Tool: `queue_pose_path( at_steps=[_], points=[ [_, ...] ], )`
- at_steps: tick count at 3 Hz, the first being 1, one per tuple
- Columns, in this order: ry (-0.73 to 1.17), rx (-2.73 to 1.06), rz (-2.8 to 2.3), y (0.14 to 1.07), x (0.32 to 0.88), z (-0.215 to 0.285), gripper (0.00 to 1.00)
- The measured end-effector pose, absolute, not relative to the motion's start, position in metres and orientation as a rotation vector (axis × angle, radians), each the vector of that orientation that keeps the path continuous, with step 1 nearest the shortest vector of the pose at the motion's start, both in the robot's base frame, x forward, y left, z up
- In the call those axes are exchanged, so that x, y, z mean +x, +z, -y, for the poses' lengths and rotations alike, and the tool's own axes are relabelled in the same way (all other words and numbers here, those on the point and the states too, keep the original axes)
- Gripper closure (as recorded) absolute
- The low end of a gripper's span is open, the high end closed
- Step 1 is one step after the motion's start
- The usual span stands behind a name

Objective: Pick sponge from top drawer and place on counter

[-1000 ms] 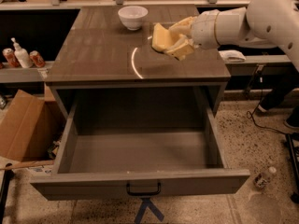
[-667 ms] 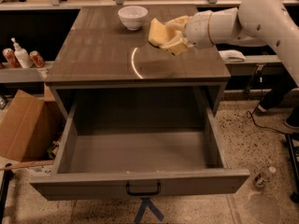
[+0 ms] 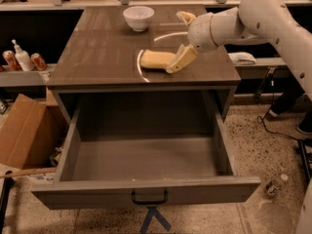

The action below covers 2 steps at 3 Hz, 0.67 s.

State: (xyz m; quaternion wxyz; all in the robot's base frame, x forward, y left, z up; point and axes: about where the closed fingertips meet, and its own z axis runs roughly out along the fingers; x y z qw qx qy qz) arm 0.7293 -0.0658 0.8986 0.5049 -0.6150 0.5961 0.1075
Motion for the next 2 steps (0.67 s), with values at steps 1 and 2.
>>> queue_pose_path(
  at_steps=[1,2],
  points=[
    [0.209,-1.49,-1.476,0.896,0.708,0.087,0.0],
    [0.17,-1.457,-1.5,0.893,0.666,0.114,0.0]
  ],
)
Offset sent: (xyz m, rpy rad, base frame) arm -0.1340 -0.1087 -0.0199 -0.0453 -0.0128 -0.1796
